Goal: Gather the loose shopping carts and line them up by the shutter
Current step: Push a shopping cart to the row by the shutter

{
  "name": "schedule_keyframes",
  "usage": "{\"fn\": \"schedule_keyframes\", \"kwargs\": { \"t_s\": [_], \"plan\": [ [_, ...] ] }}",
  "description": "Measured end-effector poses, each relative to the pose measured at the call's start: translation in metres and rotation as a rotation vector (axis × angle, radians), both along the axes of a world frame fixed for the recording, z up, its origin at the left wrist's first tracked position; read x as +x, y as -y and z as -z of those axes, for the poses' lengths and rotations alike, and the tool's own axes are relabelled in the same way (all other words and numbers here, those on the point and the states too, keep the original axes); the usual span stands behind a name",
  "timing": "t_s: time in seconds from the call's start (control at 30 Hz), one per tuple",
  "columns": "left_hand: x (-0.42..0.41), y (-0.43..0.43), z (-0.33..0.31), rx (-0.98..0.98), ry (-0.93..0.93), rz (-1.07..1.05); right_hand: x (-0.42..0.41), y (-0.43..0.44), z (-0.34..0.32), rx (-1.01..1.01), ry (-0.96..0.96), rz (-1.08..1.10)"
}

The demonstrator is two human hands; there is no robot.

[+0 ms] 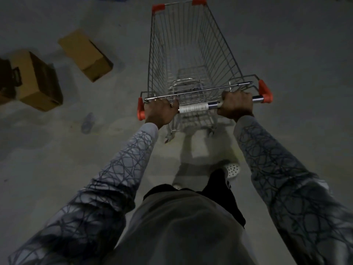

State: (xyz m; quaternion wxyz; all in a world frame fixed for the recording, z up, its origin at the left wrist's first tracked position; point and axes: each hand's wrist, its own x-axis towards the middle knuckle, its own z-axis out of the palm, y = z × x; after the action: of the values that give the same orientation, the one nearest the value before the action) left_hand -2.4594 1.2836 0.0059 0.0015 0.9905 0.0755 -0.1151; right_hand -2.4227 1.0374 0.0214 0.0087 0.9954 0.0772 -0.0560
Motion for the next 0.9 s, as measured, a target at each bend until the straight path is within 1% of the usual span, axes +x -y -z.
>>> {"fn": "schedule_keyframes", "kwargs": {
  "t_s": [0.1,0.2,0.27,0.33,0.47,0.57,0.67,0.77,0.83,0.9],
  "plan": [
    [0.046,0.05,0.0,0.007,-0.015,-0.01,0.064,0.043,-0.004,0.006,-0.031,-0.002],
    [0.094,0.1,0.002,0.002,-0.016,-0.081,0.123,0.089,-0.003,0.005,-0.017,-0.04],
    [0.117,0.136,-0.01,0.053,-0.057,-0.019,0.16,0.122,-0.005,-0.012,-0.03,-0.08],
    [0.14,0.177,-0.018,0.074,-0.061,0.047,0.197,0.155,-0.004,-0.029,-0.024,-0.101],
    [0.191,0.25,-0.035,0.017,-0.093,-0.018,0.265,0.217,0.0,-0.074,-0.02,-0.136],
    [0.233,0.298,-0.038,0.05,-0.147,-0.002,0.32,0.259,0.005,-0.095,-0.002,-0.15],
    [0.283,0.347,-0.046,-0.03,-0.143,-0.077,0.38,0.301,0.012,-0.127,0.013,-0.15],
    [0.341,0.395,-0.05,-0.112,-0.125,-0.212,0.445,0.341,0.015,-0.147,0.025,-0.161],
    [0.382,0.423,-0.047,-0.115,-0.102,-0.279,0.489,0.369,0.019,-0.15,0.025,-0.168],
    [0.426,0.452,-0.039,-0.097,-0.092,-0.284,0.534,0.399,0.022,-0.15,0.016,-0.176]
  ]
}}
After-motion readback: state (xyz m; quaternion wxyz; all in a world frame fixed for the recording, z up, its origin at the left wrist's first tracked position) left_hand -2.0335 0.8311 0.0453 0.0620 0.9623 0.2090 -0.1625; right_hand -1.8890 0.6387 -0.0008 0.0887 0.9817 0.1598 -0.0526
